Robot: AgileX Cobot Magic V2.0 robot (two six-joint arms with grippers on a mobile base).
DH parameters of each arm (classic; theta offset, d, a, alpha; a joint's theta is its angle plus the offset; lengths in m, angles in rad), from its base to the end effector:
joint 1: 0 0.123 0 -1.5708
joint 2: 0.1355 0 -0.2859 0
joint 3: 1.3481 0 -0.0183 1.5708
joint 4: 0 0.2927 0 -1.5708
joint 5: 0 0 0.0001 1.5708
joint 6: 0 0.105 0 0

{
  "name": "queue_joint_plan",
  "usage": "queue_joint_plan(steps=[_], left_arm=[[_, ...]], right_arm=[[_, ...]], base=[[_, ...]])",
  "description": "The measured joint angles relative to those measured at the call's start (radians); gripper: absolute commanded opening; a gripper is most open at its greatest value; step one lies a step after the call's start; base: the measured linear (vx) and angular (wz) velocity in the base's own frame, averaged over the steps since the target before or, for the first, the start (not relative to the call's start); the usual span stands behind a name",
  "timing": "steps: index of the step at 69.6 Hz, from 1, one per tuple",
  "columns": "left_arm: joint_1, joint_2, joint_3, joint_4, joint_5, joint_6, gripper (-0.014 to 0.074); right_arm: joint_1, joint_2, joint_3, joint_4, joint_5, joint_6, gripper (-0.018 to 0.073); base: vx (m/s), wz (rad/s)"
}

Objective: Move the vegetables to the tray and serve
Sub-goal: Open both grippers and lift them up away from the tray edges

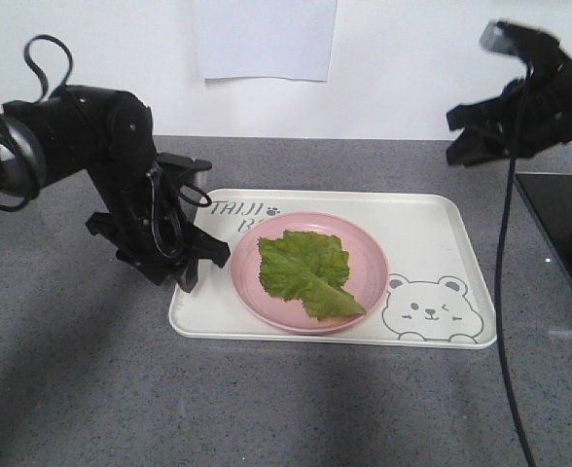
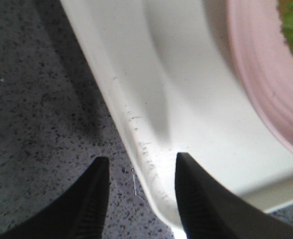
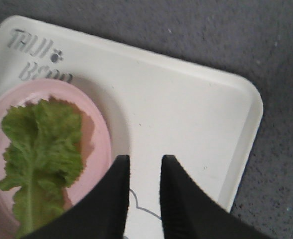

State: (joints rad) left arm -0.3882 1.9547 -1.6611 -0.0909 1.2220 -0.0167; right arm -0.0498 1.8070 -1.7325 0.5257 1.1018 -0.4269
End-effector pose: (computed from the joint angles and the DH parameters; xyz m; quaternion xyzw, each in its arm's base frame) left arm 0.4104 -0.1775 0.2256 0.1718 0.9816 -0.0571 0.0608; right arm 0.4465 0.0248 0.3309 -0.1180 0.9322 0.1916 0.2836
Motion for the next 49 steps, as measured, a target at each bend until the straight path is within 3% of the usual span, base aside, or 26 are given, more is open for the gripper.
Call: queue_joint_plan(steps=[21, 38, 49], left_arm=[[-0.002, -0.255, 0.000, 0.000, -0.127, 0.003, 0.0096], [-0.002, -0.569, 0.000, 0.000, -0.250, 0.056, -0.0006], [-0.002, -0.753, 0.042, 0.000, -0.324, 0.109, -0.0007]], right_arm=[[0.000, -0.207, 0.000, 0.142, -0.026, -0.180, -0.0005], [0.000, -0.414, 0.009, 0.163, -0.017, -0.286, -0.0006], [0.000, -0.610, 0.203, 0.242, -0.090, -0.399, -0.0006]], base=[[0.00, 0.00], [0.00, 0.00], [0.00, 0.00]])
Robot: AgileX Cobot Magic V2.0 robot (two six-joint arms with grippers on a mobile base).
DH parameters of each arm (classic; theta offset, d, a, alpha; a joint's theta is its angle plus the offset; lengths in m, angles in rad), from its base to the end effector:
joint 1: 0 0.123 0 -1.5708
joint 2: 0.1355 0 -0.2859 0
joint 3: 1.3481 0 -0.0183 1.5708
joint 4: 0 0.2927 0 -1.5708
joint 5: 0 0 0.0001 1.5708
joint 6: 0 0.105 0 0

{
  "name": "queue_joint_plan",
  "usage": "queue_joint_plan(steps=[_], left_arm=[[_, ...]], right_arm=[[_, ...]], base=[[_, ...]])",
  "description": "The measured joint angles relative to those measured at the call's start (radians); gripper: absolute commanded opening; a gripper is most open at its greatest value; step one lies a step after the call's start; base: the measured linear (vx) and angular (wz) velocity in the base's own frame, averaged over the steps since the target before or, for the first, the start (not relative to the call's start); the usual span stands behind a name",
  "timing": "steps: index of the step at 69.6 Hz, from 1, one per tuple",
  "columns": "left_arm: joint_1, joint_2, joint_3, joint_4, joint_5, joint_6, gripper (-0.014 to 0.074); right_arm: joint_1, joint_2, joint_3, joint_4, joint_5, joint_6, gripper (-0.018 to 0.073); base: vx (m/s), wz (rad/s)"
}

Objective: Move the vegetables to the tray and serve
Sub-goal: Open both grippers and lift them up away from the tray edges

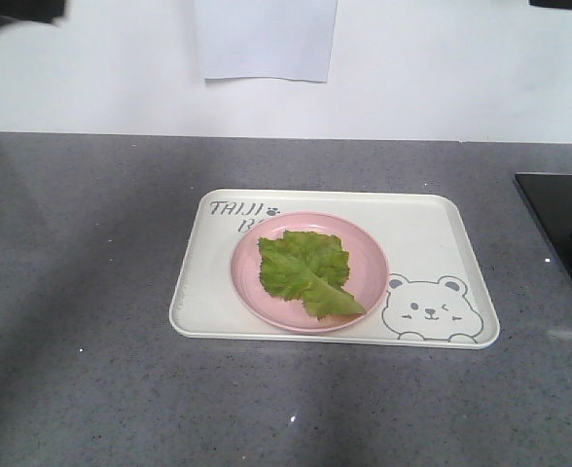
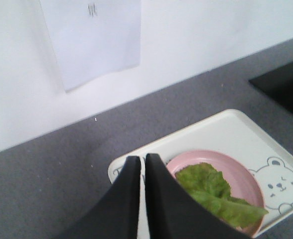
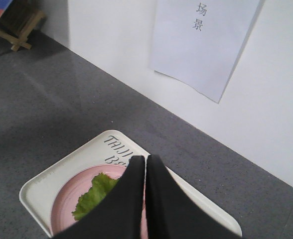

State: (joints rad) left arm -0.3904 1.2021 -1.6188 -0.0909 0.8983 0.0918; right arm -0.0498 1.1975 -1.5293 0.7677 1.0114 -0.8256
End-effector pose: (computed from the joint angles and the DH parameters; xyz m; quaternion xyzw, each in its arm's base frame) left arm 0.2544 -0.1128 0.5184 0.1947 0.8080 -0.1272 0.5414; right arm 0.2722 0.0484 0.5008 -0.2853 0.7676 0.1537 0.5530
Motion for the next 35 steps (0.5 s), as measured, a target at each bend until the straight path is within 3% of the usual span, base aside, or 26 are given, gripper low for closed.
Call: queue_joint_plan(steps=[14, 35], left_arm=[[0.000, -0.269, 0.354, -0.001, -0.148, 0.019, -0.0007], [0.000, -0.635, 1.142, -0.039, -0.467, 0.019, -0.0007]], right_arm=[[0.000, -0.330, 0.483, 0.065, -0.143, -0.181, -0.0006], [0.000, -0.755, 1.056, 0.066, -0.382, -0.198, -0.0006]], base=[[0.00, 0.00], [0.00, 0.00]])
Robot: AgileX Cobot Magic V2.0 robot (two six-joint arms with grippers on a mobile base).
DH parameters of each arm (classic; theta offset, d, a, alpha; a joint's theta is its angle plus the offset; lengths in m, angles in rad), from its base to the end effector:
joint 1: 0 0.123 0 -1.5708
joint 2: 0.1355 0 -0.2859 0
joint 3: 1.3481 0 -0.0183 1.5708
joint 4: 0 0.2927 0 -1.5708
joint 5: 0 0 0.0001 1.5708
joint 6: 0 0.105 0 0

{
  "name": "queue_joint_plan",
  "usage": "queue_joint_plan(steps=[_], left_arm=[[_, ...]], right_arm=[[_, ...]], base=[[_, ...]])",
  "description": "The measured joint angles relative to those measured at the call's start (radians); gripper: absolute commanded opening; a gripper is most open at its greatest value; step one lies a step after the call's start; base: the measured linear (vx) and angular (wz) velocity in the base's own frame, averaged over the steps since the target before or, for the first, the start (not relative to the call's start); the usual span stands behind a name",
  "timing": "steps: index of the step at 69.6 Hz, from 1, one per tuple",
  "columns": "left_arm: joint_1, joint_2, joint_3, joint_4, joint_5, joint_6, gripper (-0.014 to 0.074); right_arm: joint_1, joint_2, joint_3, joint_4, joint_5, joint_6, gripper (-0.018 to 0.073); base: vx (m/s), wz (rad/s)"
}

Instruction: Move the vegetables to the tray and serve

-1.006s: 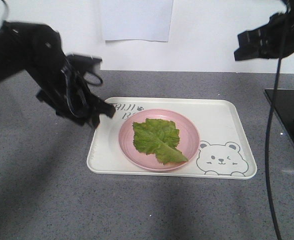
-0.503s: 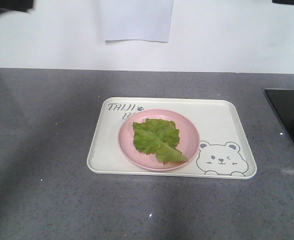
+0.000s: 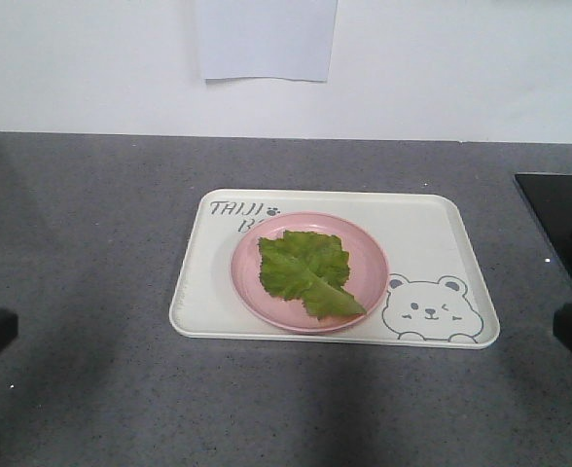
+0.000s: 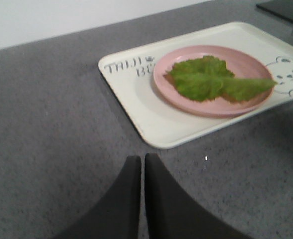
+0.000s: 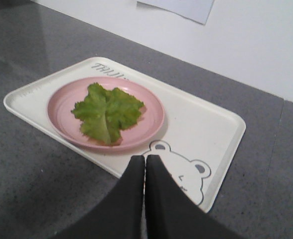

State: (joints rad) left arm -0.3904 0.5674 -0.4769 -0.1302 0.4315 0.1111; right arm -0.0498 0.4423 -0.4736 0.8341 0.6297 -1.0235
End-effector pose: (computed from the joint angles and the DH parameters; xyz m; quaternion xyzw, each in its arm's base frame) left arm 0.1549 -0.0699 0.2812 0.1746 0.8236 -0.1289 0.5240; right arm 0.1402 0.0389 0.3006 -0.2260 0.7730 0.0829 0.5869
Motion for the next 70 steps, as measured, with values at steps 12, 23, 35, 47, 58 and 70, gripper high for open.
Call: queue_joint_plan(steps=[12, 23, 35, 47, 58, 70], left_arm=[[0.000, -0.055, 0.193, -0.037, -0.176, 0.000, -0.0007], [0.000, -0.059, 0.205, -0.047, -0.275, 0.000, -0.0006], [0.000, -0.059, 0.205, -0.048, -0.315, 0.000, -0.0006], [0.000, -0.059, 0.205, -0.049, -0.320, 0.000, -0.0006], [0.000, -0.059, 0.205, -0.049, -0.320, 0.000, -0.0006], [0.000, -0.059, 0.205, -0.049, -0.320, 0.000, -0.0006]], right_arm=[[0.000, -0.115, 0.146, 0.000, -0.056, 0.000, -0.0006], [0.000, -0.140, 0.161, 0.020, -0.060, 0.000, -0.0006], [0.000, -0.140, 0.161, 0.032, -0.063, 0.000, -0.0006], [0.000, -0.140, 0.161, 0.032, -0.063, 0.000, -0.0006], [0.000, -0.140, 0.161, 0.032, -0.064, 0.000, -0.0006], [0.000, -0.140, 0.161, 0.032, -0.064, 0.000, -0.0006]], base=[[0.00, 0.00], [0.00, 0.00], [0.00, 0.00], [0.00, 0.00], [0.00, 0.00], [0.00, 0.00]])
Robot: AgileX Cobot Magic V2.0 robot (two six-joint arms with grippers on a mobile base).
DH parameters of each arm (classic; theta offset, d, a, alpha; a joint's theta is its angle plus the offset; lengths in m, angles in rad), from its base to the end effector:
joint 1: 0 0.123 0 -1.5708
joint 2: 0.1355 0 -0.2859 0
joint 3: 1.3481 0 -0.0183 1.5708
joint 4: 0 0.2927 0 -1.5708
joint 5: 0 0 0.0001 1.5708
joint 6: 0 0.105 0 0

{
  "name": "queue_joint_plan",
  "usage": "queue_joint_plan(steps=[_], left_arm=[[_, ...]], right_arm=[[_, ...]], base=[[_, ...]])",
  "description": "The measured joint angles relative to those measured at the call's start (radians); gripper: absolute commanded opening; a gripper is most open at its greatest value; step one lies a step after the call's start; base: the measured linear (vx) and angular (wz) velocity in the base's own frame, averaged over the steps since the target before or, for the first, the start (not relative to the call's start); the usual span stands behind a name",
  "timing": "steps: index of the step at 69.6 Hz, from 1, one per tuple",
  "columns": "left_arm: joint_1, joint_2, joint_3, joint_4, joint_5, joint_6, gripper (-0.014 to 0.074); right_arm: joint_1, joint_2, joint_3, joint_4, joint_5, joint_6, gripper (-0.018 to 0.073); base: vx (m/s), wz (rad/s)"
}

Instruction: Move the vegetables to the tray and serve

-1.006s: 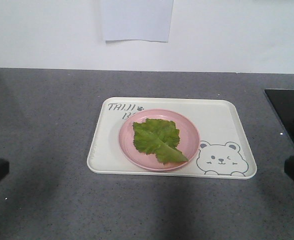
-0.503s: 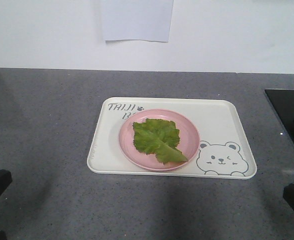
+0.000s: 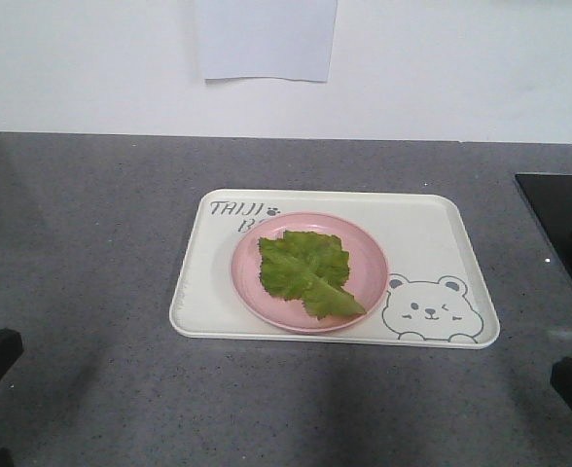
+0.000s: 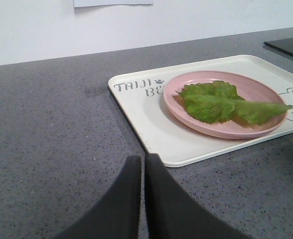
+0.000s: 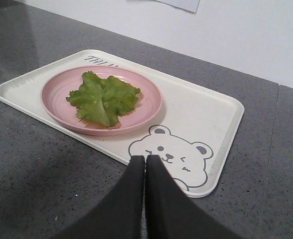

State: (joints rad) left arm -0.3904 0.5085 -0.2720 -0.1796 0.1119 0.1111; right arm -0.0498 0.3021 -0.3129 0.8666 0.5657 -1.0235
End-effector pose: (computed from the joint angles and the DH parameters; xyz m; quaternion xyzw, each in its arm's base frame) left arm 0.1518 -0.0647 0.2422 0.1334 0.7813 -0.1460 0.5920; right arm 0.1243 0.0368 0.2634 -0.1991 0.7693 0.0812 0.6017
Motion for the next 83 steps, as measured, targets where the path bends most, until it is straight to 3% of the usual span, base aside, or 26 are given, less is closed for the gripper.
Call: queue_joint_plan(steps=[14, 26, 37, 51, 57, 83], left_arm=[[0.000, 0.000, 0.000, 0.000, 0.000, 0.000, -0.0006], [0.006, -0.001, 0.000, 0.044, -0.001, 0.002, -0.0006], [0.086, -0.046, 0.039, 0.059, -0.060, 0.002, -0.0006], [0.195, -0.212, 0.247, 0.058, -0.212, -0.014, -0.0006], [0.225, -0.290, 0.294, 0.058, -0.226, -0.027, -0.0006], [0.331, -0.519, 0.298, 0.058, -0.080, -0.036, -0.0006]], right_arm=[[0.000, 0.000, 0.000, 0.000, 0.000, 0.000, -0.0006], [0.000, 0.000, 0.000, 0.000, 0.000, 0.000, -0.0006], [0.000, 0.000, 0.000, 0.000, -0.001, 0.000, -0.0006], [0.000, 0.000, 0.000, 0.000, -0.002, 0.000, -0.0006], [0.000, 0.000, 0.000, 0.000, -0.002, 0.000, -0.0006], [0.000, 0.000, 0.000, 0.001, -0.002, 0.000, -0.0006]], base=[[0.00, 0.00], [0.00, 0.00], [0.00, 0.00], [0.00, 0.00], [0.00, 0.00], [0.00, 0.00]])
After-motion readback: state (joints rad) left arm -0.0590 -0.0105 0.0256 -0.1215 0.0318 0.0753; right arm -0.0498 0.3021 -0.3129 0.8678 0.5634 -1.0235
